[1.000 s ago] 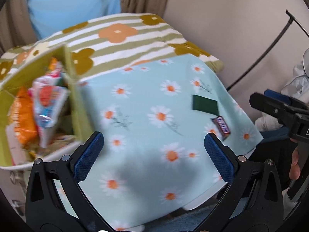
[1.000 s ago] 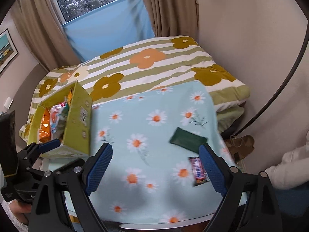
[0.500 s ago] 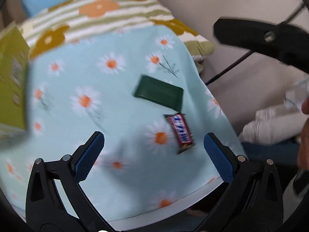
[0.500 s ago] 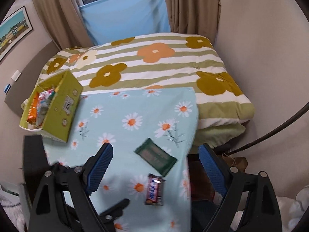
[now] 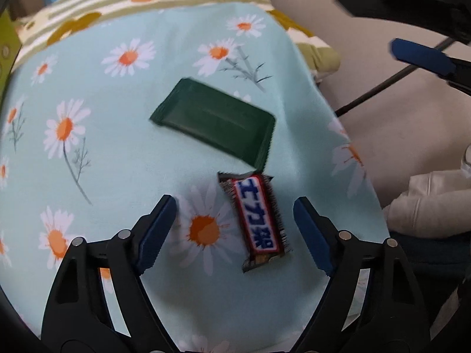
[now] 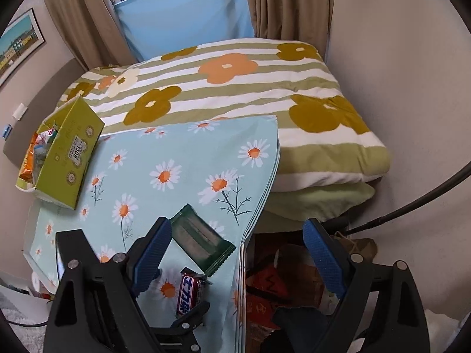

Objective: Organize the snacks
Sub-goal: 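Grasp the chocolate bar with left tool while right grasps green wrapped bar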

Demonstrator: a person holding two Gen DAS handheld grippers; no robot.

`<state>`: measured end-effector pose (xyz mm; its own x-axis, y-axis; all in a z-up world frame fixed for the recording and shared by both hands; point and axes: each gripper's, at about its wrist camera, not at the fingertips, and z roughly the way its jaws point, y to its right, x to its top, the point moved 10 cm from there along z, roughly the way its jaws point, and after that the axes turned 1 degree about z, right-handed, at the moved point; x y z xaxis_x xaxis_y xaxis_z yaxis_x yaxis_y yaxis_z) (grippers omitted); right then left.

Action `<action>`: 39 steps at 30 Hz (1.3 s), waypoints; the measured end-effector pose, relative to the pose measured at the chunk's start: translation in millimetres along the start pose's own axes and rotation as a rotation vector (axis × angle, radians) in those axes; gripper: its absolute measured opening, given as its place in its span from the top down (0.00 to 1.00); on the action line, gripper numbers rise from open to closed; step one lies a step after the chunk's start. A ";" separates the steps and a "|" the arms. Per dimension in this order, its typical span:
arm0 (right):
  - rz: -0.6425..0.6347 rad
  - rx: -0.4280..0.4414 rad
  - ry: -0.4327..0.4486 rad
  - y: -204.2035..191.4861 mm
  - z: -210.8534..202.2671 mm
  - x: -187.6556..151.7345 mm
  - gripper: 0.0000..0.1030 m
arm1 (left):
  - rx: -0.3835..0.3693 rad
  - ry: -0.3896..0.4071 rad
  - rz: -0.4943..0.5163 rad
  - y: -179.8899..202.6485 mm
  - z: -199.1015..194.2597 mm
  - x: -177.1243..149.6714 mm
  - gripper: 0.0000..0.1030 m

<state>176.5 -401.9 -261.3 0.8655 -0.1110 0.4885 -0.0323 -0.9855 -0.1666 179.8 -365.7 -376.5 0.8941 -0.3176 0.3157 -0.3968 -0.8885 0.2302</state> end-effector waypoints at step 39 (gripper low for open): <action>-0.619 0.003 -0.182 -76.6 84.0 -35.3 0.35 | 0.051 0.043 -0.096 -99.3 -51.9 -3.5 0.75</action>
<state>190.5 -311.8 -337.6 0.7946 0.5017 0.3418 0.5013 -0.8599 0.0967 205.3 -259.2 -352.6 0.9173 -0.2164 0.3343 -0.2977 -0.9301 0.2149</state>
